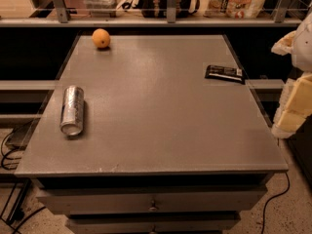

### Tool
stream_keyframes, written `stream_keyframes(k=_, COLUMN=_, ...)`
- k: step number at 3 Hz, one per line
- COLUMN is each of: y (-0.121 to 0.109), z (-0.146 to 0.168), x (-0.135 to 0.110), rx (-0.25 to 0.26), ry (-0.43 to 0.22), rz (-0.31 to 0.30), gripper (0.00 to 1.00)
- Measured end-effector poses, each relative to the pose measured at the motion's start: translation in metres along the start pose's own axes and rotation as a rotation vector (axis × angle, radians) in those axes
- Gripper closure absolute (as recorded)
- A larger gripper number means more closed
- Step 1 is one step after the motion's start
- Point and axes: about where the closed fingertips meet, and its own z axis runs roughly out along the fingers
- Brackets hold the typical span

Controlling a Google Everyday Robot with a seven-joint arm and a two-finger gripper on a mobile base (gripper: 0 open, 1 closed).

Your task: Move redbull can near orange

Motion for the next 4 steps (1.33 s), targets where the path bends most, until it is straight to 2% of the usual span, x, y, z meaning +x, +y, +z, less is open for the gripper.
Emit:
stream_keyframes(k=1, y=0.0, z=0.0, x=0.0, rx=0.0, ry=0.0, rz=0.0, gripper=0.0)
stream_keyframes(k=2, y=0.002, z=0.001, x=-0.005, rx=0.002, ry=-0.05, rz=-0.003, gripper=0.0)
stream_keyframes(k=3, y=0.006, z=0.005, x=-0.02, rx=0.005, ry=-0.17, rz=-0.015, gripper=0.0)
stream_keyframes(k=4, y=0.013, z=0.018, x=-0.049, rx=0.008, ry=-0.331, rz=-0.011, gripper=0.0)
